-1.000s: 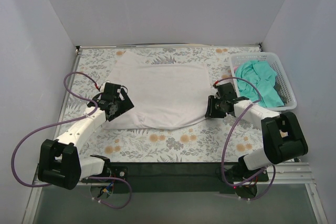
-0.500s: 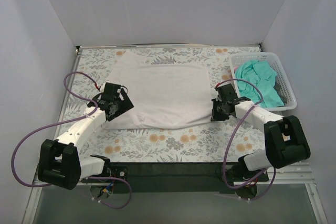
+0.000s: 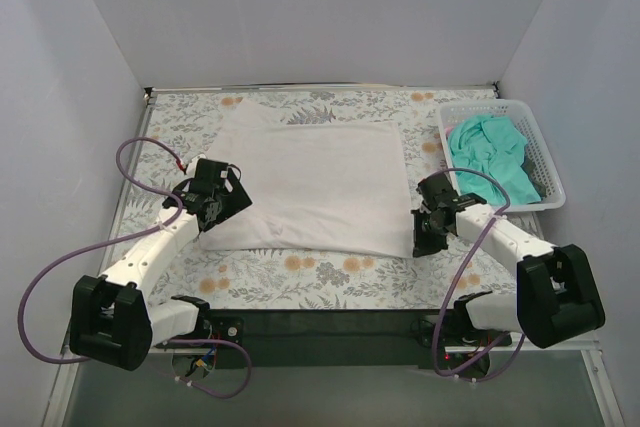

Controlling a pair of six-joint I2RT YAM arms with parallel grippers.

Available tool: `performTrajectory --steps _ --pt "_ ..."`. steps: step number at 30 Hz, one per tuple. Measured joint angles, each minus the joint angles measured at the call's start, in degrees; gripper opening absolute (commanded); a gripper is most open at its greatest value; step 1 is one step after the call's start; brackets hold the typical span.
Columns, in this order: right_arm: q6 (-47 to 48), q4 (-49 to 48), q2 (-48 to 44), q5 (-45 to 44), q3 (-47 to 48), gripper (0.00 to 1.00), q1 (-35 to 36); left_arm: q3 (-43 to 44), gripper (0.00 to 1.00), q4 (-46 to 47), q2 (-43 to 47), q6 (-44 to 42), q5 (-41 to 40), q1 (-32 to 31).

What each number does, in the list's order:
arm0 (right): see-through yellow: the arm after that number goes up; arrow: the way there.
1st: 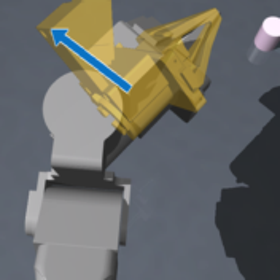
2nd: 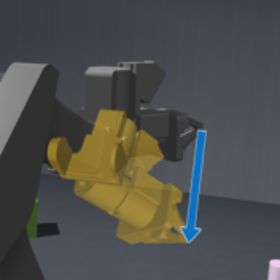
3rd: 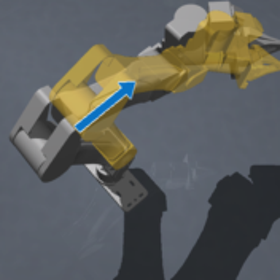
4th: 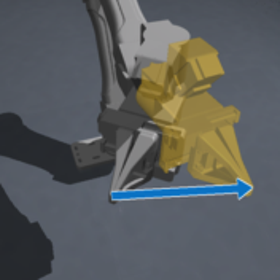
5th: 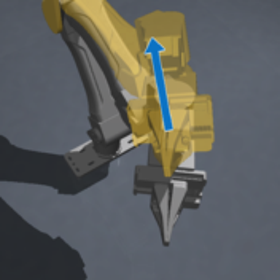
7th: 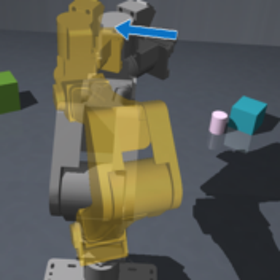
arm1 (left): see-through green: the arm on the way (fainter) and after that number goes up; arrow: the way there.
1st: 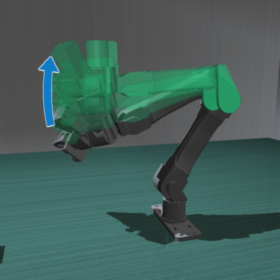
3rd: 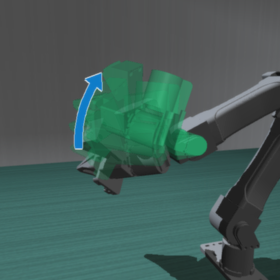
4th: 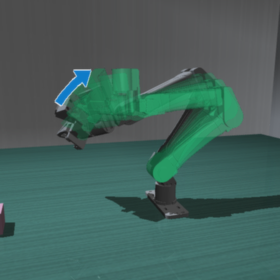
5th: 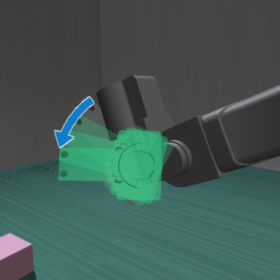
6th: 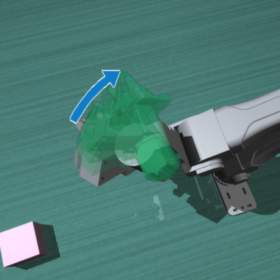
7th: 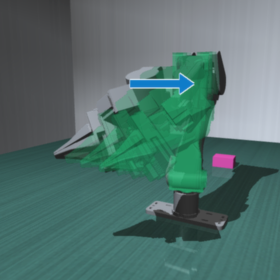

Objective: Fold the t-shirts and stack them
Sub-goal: Flatten the tshirt out

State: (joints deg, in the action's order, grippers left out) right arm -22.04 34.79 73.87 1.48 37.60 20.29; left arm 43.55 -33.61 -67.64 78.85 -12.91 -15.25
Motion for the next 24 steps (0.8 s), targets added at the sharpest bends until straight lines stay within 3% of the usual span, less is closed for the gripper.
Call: performTrajectory --steps 1,3,6,11,16,24 --pt "-0.2 0.72 -0.48 -0.07 0.0 0.23 0.0 0.0 0.76 -0.07 0.09 0.0 -0.07 0.0" --pt "-0.59 1.92 -1.46 -0.26 0.0 0.36 0.02 0.0 0.76 -0.37 0.2 0.0 -0.17 0.0" --pt "-0.13 3.26 -2.73 -0.35 0.11 0.44 0.04 0.04 0.76 -0.52 0.2 -0.02 -0.39 0.0" --pt "2.25 3.08 -3.15 0.09 3.91 0.48 0.09 1.68 0.76 -0.09 -0.9 -0.7 -1.77 0.0" --pt "4.5 -3.13 -0.33 3.52 8.59 0.48 1.46 5.95 0.75 1.88 -6.97 -2.27 -2.56 0.0" --pt "6.51 -10.05 5.86 8.2 9.73 0.47 6.4 7.41 0.63 3.87 -16.17 -4.31 -3.89 -0.04"
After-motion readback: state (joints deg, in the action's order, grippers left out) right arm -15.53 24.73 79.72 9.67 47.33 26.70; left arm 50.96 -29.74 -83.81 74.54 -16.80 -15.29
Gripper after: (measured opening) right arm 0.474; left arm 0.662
